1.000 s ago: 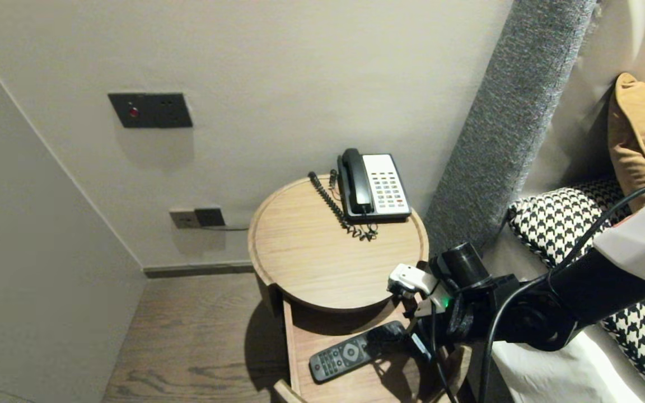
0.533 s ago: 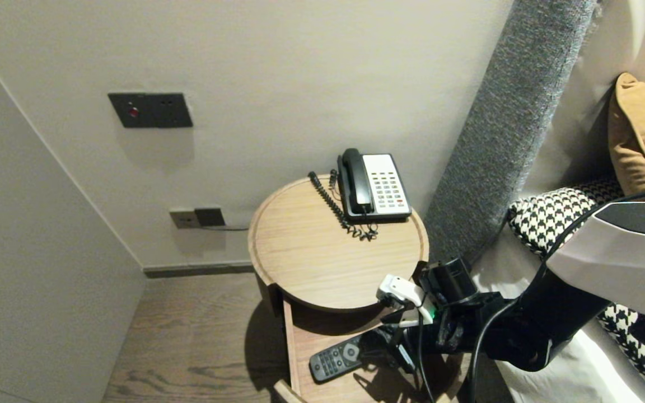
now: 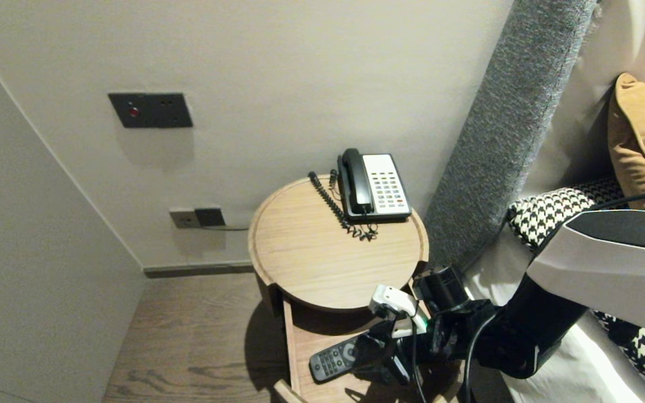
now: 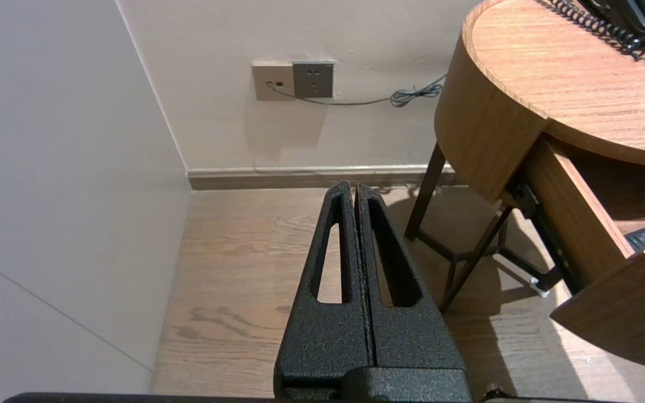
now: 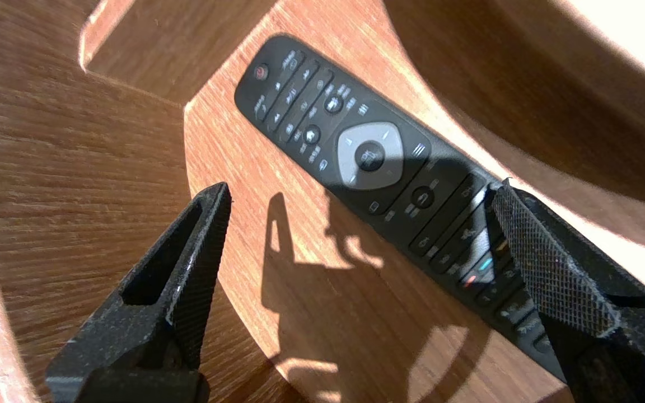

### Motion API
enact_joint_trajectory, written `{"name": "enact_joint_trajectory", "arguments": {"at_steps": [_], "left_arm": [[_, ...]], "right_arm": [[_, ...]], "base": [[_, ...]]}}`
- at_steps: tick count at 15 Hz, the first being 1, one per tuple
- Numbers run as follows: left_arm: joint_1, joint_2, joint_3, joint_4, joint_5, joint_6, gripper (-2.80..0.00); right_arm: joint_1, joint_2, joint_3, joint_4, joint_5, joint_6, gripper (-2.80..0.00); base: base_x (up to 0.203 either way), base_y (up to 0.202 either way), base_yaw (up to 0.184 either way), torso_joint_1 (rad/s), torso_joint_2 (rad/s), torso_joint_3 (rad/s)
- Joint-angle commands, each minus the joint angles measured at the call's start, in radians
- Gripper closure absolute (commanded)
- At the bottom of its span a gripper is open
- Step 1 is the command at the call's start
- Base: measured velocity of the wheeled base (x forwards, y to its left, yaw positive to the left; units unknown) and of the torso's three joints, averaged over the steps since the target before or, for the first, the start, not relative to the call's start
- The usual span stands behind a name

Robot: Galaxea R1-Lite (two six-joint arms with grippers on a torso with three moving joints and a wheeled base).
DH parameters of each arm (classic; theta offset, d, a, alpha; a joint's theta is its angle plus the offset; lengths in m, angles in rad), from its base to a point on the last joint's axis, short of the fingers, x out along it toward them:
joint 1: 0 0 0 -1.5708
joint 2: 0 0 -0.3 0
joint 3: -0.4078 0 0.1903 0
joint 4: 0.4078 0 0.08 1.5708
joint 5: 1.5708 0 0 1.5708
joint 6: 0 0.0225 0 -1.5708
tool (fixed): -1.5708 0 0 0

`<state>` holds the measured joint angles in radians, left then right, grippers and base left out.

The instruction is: Take the remote control out of the drawer one by one and place them on the table

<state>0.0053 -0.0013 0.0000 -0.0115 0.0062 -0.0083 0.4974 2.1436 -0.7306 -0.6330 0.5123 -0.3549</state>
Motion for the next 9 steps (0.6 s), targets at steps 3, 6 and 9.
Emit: {"name": "enact_joint_trajectory", "arguments": {"at_steps": [3,6,9], "left_arm": [[0.001,0.001,0.000,0.000,0.000,0.001,0.00],[0.001,0.001,0.000,0.001,0.000,0.001,0.00],[0.001,0.001,0.000,0.001,0.000,0.001,0.00]], "right_arm": [[-0.001,0.063,0.001,-0.067,0.005,-0.004,-2.80],[-0.008,0.084,-0.003,-0.086,0.006,-0.009,-2.80],[-0.008,0.107,-0.006,-0.122,0.006,-0.018,-2.80]], "base": [[0.000,0.000,0.000,0.000,0.00,0.000],[0.000,0.000,0.000,0.000,0.00,0.000],[0.000,0.000,0.000,0.000,0.00,0.000]]}}
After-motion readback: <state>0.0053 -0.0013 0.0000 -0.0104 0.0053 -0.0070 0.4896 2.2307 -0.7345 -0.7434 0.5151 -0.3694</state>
